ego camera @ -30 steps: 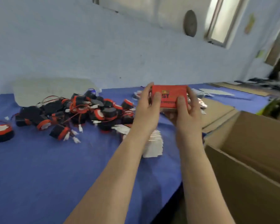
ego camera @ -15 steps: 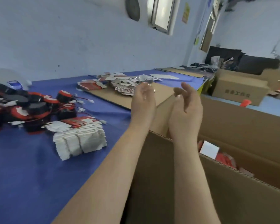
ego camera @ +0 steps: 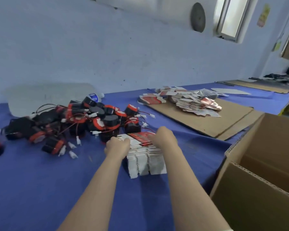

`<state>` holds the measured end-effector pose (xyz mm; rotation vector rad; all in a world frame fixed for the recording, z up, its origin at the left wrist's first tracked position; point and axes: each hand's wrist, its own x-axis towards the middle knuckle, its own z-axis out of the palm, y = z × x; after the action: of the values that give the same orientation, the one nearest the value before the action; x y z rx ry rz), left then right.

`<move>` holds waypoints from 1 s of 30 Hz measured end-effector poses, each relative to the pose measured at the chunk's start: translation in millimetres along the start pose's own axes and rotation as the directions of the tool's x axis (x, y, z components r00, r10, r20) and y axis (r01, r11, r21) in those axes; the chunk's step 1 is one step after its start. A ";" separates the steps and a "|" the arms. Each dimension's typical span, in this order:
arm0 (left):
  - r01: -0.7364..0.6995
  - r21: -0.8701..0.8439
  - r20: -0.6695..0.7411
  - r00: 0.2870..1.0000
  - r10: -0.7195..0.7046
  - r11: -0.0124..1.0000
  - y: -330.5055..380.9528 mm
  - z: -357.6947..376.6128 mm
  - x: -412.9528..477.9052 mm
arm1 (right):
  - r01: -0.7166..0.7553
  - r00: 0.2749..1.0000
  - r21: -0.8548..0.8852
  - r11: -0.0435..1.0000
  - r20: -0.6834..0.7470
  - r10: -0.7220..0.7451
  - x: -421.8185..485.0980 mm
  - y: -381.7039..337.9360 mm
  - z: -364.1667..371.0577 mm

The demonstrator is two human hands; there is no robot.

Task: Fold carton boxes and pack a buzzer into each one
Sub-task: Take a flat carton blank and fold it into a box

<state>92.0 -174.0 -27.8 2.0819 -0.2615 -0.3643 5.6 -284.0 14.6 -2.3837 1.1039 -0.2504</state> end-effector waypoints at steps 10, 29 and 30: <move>-0.037 -0.160 -0.155 0.988 0.012 0.986 9.0 0.0 -7.5 | 0.072 0.983 0.072 0.995 -0.175 -0.058 -19.9 -15.6 2.3; -0.519 -0.487 -0.511 0.822 0.254 0.702 -76.0 -183.5 -66.7 | 0.501 0.861 0.666 0.552 -0.319 -0.397 -99.6 -138.3 85.3; -0.504 -0.476 -0.518 0.823 0.234 0.720 -85.2 -193.4 -65.2 | 0.507 0.841 0.708 0.493 -0.278 -0.465 -103.5 -153.0 91.6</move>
<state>104.1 44.7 2.6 1.3721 -0.2621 0.2510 72.5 -89.0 18.1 -1.8110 0.1701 -0.8080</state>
